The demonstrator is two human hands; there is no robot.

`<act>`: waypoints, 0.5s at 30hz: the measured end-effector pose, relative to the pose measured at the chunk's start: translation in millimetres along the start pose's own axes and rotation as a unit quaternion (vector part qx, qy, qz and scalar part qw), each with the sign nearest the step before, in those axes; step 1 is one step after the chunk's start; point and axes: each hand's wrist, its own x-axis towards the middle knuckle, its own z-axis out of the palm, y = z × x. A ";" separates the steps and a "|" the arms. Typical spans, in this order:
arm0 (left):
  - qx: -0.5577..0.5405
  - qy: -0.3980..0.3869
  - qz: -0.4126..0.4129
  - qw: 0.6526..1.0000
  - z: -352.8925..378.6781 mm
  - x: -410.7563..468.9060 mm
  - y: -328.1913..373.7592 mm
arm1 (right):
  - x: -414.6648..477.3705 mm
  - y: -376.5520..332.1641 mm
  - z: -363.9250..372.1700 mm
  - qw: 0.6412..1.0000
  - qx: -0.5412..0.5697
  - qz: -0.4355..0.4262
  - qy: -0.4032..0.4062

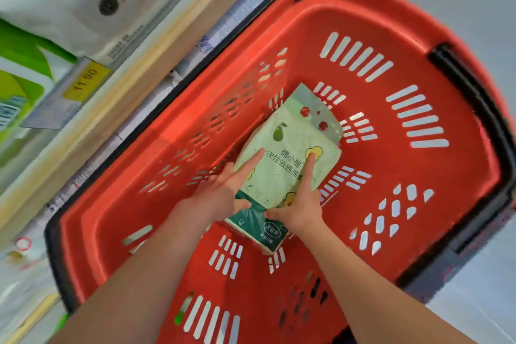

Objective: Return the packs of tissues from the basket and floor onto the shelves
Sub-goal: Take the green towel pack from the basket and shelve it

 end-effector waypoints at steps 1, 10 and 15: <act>-0.005 0.007 -0.005 1.000 -7.6 -9.1 3.7 | -7.5 -7.7 -5.0 1.000 0.000 -0.005 0.001; 0.000 0.081 0.030 0.996 -76.9 -139.5 71.2 | -125.6 -66.1 -81.3 0.993 0.000 -0.118 0.014; -0.050 0.147 0.097 0.983 -117.5 -226.1 114.0 | -206.7 -103.6 -135.0 0.978 -0.013 -0.200 0.061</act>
